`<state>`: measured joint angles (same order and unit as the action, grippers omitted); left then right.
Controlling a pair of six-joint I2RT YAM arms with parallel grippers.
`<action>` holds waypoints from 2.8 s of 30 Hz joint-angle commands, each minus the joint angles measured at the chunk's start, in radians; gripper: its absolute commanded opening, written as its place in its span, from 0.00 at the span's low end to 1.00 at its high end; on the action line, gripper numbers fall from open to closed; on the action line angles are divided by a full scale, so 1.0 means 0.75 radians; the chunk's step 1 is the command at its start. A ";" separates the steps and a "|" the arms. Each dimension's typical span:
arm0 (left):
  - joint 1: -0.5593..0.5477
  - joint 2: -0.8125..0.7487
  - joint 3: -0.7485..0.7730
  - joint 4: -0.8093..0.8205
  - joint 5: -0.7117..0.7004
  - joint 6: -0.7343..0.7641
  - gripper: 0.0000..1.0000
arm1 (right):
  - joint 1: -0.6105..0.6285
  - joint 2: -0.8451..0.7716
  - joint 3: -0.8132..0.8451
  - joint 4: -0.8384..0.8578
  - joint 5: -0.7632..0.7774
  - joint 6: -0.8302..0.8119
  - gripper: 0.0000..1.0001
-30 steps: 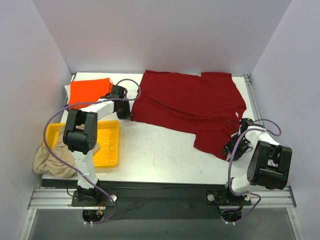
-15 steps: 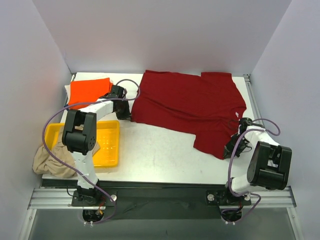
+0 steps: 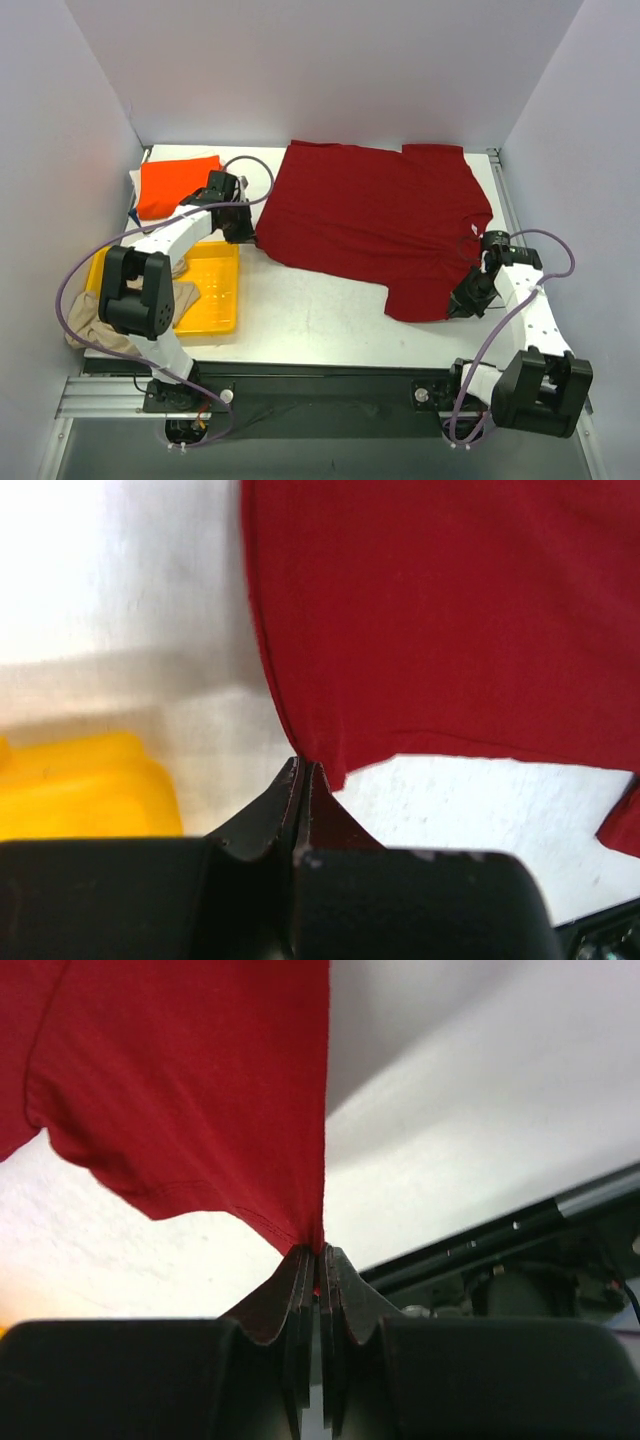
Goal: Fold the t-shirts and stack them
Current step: Grap the side of the flattened tshirt closest away from the robot with both arms, then fold the flattened tshirt in 1/3 of the way
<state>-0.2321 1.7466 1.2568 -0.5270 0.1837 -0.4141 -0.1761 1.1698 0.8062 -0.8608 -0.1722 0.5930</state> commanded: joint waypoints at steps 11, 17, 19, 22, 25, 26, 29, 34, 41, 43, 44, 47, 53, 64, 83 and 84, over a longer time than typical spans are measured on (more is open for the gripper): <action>0.009 -0.383 -0.258 -0.238 -0.044 0.016 0.00 | 0.100 -0.365 0.036 -0.539 0.033 0.117 0.00; 0.009 -0.539 -0.328 -0.344 -0.104 0.014 0.00 | 0.120 -0.482 0.064 -0.685 0.013 0.146 0.00; 0.011 -0.564 -0.326 -0.385 -0.108 0.018 0.00 | 0.126 -0.508 0.080 -0.738 0.023 0.144 0.00; 0.011 -0.584 -0.322 -0.410 -0.094 0.012 0.00 | 0.128 -0.508 0.130 -0.761 0.021 0.138 0.00; 0.011 -0.580 -0.305 -0.388 -0.051 -0.002 0.00 | 0.128 -0.451 0.189 -0.720 0.029 0.115 0.00; 0.011 -0.558 -0.283 -0.373 -0.040 -0.002 0.00 | 0.126 -0.431 0.203 -0.703 0.041 0.107 0.00; 0.011 -0.482 -0.220 -0.351 0.000 0.006 0.00 | 0.126 -0.339 0.258 -0.620 0.062 0.097 0.00; 0.015 -0.341 -0.107 -0.302 0.115 0.018 0.00 | 0.124 -0.161 0.340 -0.419 0.035 0.085 0.00; 0.029 -0.130 0.075 -0.253 0.187 0.008 0.00 | 0.108 0.111 0.569 -0.276 0.076 0.024 0.00; 0.039 -0.091 0.136 -0.248 0.203 0.008 0.00 | 0.094 0.209 0.643 -0.255 0.084 0.003 0.00; 0.042 -0.055 0.159 -0.244 0.207 0.010 0.00 | 0.090 0.244 0.675 -0.251 0.084 -0.015 0.00; 0.060 0.011 0.236 -0.242 0.223 0.012 0.00 | 0.065 0.381 0.825 -0.235 0.080 -0.050 0.00; 0.121 0.123 0.341 -0.230 0.254 0.012 0.00 | 0.026 0.659 1.105 -0.216 0.050 -0.091 0.00; 0.187 0.340 0.519 -0.158 0.383 -0.019 0.00 | 0.010 1.007 1.453 -0.216 0.007 -0.114 0.00; 0.230 0.584 0.778 -0.222 0.332 -0.031 0.28 | -0.013 1.250 1.692 -0.216 -0.055 -0.120 0.00; 0.228 0.590 0.797 -0.230 0.301 -0.031 0.35 | -0.011 1.271 1.715 -0.219 -0.093 -0.126 0.06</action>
<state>-0.0692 2.1647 1.7817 -0.6933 0.4419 -0.4366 -0.1780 2.0773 2.0369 -0.9920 -0.1925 0.5205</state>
